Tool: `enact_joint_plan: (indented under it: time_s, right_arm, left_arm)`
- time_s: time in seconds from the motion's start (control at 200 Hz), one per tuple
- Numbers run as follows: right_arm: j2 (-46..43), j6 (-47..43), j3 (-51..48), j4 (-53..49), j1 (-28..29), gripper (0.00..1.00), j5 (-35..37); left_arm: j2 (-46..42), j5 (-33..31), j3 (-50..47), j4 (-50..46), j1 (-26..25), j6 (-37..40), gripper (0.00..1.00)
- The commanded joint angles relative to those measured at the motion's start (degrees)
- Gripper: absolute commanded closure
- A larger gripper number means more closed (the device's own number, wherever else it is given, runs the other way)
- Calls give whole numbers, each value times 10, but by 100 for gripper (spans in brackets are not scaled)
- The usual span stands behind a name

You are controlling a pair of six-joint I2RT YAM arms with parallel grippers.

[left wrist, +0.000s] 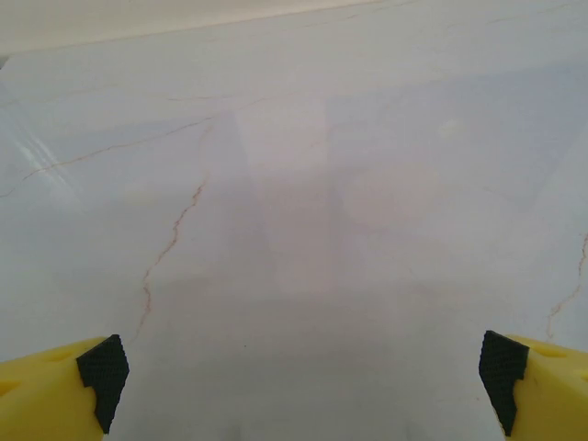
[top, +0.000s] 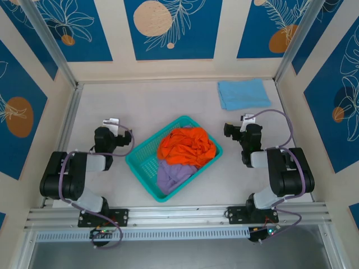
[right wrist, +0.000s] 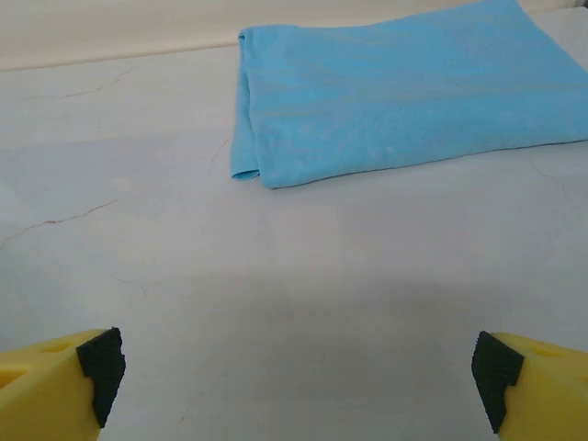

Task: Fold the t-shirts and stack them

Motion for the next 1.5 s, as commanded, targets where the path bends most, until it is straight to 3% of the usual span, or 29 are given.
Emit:
enact_joint_plan:
  time_s: [0.0, 0.95, 1.045, 1.11, 1.215, 1.305, 1.41, 1.445, 1.495]
  right_arm:
    - [-2, 2, -5, 24, 2, 1, 13]
    - [-5, 5, -7, 23, -7, 1, -8]
    - [-34, -20, 0, -2, 17, 1, 14]
    - [-89, -53, 20, -76, 60, 1, 79]
    - [-193, -74, 29, -159, 110, 1, 101]
    - [-297, 53, 37, -268, 123, 1, 123]
    - [-387, 190, 67, -433, 89, 1, 48]
    - [-410, 222, 71, -474, 78, 1, 28]
    - [-444, 281, 67, -527, 65, 1, 35]
  left_arm:
    - [1, 12, 1, 17, 4, -3, 0]
    - [0, 11, -1, 20, 5, -3, 0]
    - [-57, 1, 30, -86, 0, 2, 0]
    - [-120, -26, 45, -155, -9, 7, 0]
    - [-231, -26, 54, -205, -31, -37, 0]
    - [-294, 3, 98, -266, -38, -152, 0]
    - [-313, 155, 138, -256, -37, -183, 0]
    - [-313, 155, 134, -236, -37, -236, 0]
    - [-314, 95, 136, -278, -38, -342, 0]
